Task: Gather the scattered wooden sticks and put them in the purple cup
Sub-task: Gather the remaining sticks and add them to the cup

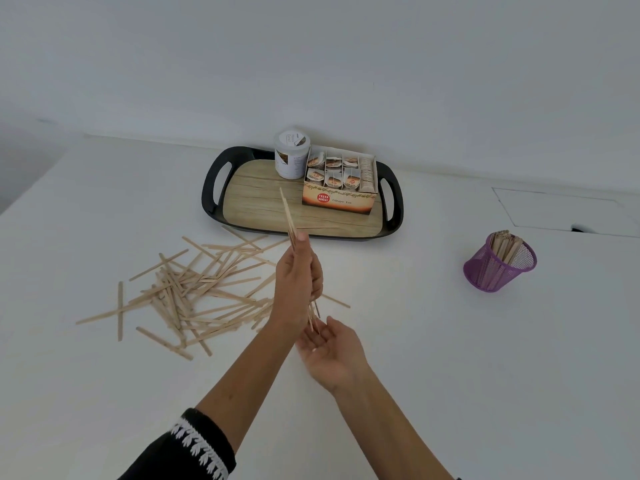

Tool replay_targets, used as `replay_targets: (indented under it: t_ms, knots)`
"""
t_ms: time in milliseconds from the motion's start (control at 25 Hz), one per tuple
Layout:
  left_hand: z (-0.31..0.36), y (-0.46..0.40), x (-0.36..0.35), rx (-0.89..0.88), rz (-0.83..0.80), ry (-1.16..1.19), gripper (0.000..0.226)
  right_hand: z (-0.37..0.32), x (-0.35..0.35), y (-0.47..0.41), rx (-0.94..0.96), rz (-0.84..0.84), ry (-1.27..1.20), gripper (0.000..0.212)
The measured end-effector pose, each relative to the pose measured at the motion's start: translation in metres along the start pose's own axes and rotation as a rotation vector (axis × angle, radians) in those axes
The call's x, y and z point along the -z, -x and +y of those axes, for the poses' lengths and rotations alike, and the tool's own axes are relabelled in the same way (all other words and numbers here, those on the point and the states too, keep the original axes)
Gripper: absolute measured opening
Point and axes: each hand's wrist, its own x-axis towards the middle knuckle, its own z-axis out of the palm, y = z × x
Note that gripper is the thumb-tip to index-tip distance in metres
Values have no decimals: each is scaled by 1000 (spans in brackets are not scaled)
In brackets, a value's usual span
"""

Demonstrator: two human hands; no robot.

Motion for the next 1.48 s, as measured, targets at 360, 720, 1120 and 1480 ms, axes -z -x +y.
replay_targets:
  t_ms: [360, 720, 1120, 1480]
  knots:
    - [-5, 11, 14, -36, -85, 22, 50, 0, -20, 0, -7, -70, -25, 42]
    - [-10, 13, 29, 236, 114, 194, 31, 2, -20, -4, 175, 13, 307, 37]
    - [9, 11, 125, 554, 181, 327, 17, -26, 16, -49, 1210, 262, 2331, 24]
    - [14, 10, 168, 576, 202, 184, 18, -34, -9, -76, 1275, 221, 2507, 21]
